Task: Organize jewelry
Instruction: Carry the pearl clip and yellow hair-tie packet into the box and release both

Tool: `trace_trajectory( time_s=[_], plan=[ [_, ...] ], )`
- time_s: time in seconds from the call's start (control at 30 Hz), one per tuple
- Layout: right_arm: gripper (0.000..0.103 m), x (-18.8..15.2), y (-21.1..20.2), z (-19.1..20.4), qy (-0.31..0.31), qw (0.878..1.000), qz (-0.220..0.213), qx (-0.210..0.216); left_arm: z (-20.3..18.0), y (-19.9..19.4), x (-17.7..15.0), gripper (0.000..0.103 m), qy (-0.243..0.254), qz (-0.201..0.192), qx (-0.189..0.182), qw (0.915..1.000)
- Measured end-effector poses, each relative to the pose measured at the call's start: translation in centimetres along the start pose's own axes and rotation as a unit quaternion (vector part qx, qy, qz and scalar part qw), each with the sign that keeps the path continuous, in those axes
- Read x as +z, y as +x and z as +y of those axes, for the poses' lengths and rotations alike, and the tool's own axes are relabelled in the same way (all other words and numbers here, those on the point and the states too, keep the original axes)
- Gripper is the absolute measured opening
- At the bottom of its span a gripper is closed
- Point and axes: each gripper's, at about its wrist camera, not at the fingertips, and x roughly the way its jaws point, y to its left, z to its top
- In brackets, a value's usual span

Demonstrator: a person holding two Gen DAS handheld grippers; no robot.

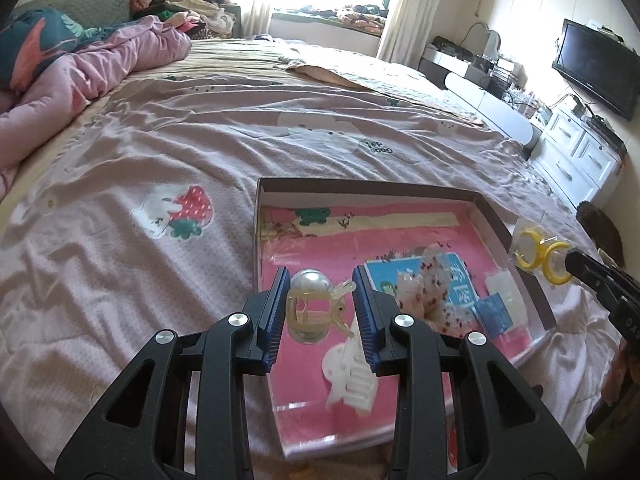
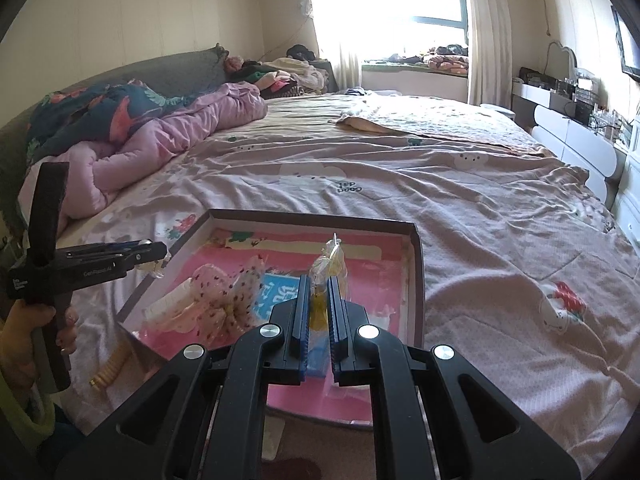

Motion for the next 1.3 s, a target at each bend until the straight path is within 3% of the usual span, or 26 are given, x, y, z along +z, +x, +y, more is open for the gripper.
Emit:
trace_trajectory(
  time_s=[0.6,0.8,1.07,1.3],
  plan=[
    [0.008,0.0,6.5,-1.2,-0.011,0.998,0.032,-0.049,-0.2,4.0,0.4,0.024,0.017,0.026,-0.002,0.9995],
    [0.008,-0.7,7.4,-0.4,-0.045,0.996,0.034,-0.071,-0.1,4.1,0.4,0.024,0.012,0.027,-0.001,0.9996],
    [0.010,-1.5,7.1,0.4,-0.041,0.997,0.045,-0.038,-0.1,3.5,0.3,0.025,0.008,0.023,-0.003,0.9997],
    [0.015,-1.9,6.1,0.9,-0.022,0.998,0.053,-0.003,0.1,2.2,0.2,0.034,-0.004,0.019,-0.003,0.9998]
  ],
)
